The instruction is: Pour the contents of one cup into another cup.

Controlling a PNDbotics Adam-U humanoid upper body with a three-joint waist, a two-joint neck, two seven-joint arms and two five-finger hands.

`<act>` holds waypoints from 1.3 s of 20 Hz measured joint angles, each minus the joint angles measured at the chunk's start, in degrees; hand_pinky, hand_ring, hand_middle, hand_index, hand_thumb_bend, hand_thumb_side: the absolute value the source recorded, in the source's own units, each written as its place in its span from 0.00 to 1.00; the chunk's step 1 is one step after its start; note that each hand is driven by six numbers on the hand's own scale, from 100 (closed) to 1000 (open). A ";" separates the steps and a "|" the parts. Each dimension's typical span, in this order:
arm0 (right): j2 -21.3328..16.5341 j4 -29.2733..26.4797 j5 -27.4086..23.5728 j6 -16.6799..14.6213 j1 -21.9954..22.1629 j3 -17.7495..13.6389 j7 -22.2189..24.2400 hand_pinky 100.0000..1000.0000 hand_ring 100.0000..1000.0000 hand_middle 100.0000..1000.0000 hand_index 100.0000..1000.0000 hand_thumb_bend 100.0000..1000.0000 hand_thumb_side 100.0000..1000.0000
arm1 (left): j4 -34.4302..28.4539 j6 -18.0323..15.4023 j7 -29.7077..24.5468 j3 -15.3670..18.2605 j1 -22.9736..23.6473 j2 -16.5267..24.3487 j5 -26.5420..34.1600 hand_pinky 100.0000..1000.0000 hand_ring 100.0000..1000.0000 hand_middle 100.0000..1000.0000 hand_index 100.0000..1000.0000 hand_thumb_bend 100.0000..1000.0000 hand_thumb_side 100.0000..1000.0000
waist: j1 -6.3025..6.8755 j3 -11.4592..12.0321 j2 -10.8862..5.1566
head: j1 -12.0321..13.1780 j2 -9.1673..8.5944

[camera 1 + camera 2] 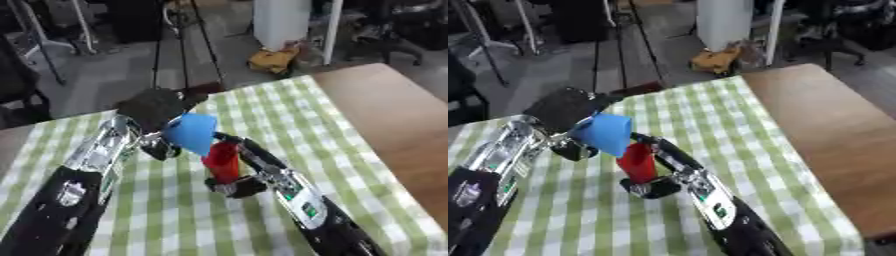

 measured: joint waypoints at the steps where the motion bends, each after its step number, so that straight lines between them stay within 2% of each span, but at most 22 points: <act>1: 0.00 0.00 0.00 0.00 0.00 0.02 0.00 0.70 0.19 0.40 0.98 0.00 0.02 | -0.18 -0.02 0.00 -0.03 -0.04 0.00 -0.32 0.52 0.36 0.30 0.71 0.59 0.00 | 0.00 0.00 0.00 | 0.06 0.00; 8: 0.00 0.00 0.00 -0.01 0.00 0.22 -0.01 0.70 0.19 0.40 0.98 0.00 0.02 | -1.10 -0.60 0.22 -0.55 -0.47 0.00 -2.88 0.53 0.37 0.30 0.71 0.67 0.00 | 0.01 0.01 -0.03 | 0.37 0.01; 26: 0.00 0.00 -0.01 -0.02 0.00 0.55 -0.01 0.70 0.19 0.40 0.98 0.00 0.03 | -2.40 -0.86 0.89 -0.76 -0.80 -0.02 -5.30 0.53 0.37 0.30 0.70 0.68 0.00 | 0.16 -0.05 -0.16 | 0.55 0.01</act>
